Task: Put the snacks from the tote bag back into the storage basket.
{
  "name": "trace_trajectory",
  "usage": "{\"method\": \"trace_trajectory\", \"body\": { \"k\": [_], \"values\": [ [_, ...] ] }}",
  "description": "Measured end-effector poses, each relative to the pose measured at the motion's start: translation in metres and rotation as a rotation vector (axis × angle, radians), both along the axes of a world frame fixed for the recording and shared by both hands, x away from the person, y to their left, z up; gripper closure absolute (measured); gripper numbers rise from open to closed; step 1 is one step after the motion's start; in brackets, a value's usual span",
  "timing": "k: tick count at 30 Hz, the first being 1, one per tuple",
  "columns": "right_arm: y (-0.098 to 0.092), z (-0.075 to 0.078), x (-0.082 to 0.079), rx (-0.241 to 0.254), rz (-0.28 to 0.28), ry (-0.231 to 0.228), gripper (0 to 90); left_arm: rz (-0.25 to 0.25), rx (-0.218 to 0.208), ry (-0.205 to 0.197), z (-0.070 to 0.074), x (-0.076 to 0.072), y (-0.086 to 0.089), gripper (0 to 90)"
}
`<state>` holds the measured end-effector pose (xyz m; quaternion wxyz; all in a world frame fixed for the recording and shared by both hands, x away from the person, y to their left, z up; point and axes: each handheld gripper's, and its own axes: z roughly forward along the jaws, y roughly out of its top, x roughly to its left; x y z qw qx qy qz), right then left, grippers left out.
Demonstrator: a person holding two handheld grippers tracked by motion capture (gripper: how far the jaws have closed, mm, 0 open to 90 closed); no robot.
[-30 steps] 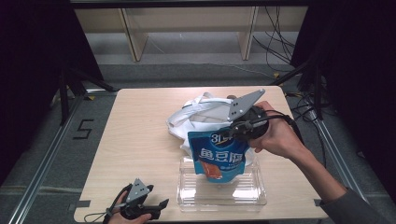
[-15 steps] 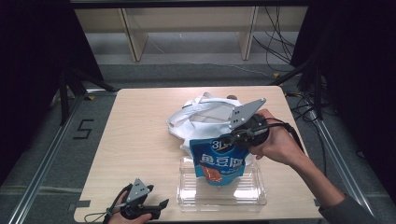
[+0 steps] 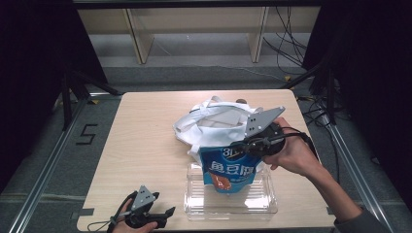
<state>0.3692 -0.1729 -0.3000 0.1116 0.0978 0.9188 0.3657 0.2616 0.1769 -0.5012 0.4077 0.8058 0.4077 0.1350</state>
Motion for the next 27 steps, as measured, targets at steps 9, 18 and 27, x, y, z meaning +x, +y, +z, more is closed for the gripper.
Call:
{"method": "trace_trajectory", "body": {
  "k": [9,18,27],
  "values": [
    [-0.004,0.002,-0.007,0.036,-0.033,0.001,65.1,0.003,-0.004,-0.005,-0.001,0.000,-0.001,23.8],
    [-0.022,0.008,-0.011,0.095,-0.137,-0.019,46.2,0.003,-0.004,-0.006,-0.001,0.000,-0.001,23.8],
    [-0.055,0.001,-0.021,0.218,-0.212,-0.016,41.5,0.007,-0.009,-0.002,-0.001,0.001,-0.001,23.8]
  ]
}}
